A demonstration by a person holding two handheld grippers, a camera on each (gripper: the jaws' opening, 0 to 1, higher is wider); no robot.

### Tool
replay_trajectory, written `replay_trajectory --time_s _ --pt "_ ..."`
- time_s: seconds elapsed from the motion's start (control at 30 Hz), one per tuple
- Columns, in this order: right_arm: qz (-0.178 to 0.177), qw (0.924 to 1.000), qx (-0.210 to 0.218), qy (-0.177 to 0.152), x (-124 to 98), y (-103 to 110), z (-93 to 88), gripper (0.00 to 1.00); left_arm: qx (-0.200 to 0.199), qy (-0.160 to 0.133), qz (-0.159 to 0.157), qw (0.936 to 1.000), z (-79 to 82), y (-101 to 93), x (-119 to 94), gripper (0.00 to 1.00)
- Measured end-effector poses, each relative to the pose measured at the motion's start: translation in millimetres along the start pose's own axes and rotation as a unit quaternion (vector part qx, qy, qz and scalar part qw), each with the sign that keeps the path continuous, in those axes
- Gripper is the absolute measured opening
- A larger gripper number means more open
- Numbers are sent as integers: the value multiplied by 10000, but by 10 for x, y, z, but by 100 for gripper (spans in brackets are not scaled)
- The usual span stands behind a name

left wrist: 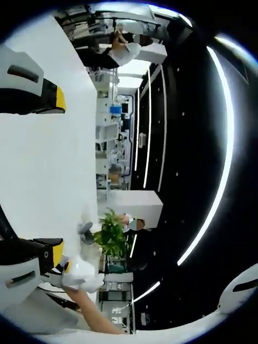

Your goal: Press the specified remote control buttons in sequence, fully releasing each button before pressing the next.

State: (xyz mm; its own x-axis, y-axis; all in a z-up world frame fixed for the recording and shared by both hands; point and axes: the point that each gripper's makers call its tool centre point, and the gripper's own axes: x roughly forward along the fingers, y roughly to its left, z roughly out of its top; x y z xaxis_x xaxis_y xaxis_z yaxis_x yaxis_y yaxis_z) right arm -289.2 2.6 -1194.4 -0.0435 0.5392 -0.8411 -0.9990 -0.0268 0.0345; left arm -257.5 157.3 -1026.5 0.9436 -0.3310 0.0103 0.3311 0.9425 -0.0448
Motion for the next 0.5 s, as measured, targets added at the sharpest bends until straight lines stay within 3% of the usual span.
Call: replay_trajectory --time_s 0.13,0.27,0.5 --pt "-62 9999 -48 113 -19 -108 -27 21 117 -54 -37 9999 17 -27 -1 100" --pt "-105 9997 -79 221 -45 -259 -57 21 476 198 -209 9985 -59 -129 29 100" --pt "-136 9993 -22 334 -89 -562 -119 21 346 143 -129 9992 -31 -81 18 100"
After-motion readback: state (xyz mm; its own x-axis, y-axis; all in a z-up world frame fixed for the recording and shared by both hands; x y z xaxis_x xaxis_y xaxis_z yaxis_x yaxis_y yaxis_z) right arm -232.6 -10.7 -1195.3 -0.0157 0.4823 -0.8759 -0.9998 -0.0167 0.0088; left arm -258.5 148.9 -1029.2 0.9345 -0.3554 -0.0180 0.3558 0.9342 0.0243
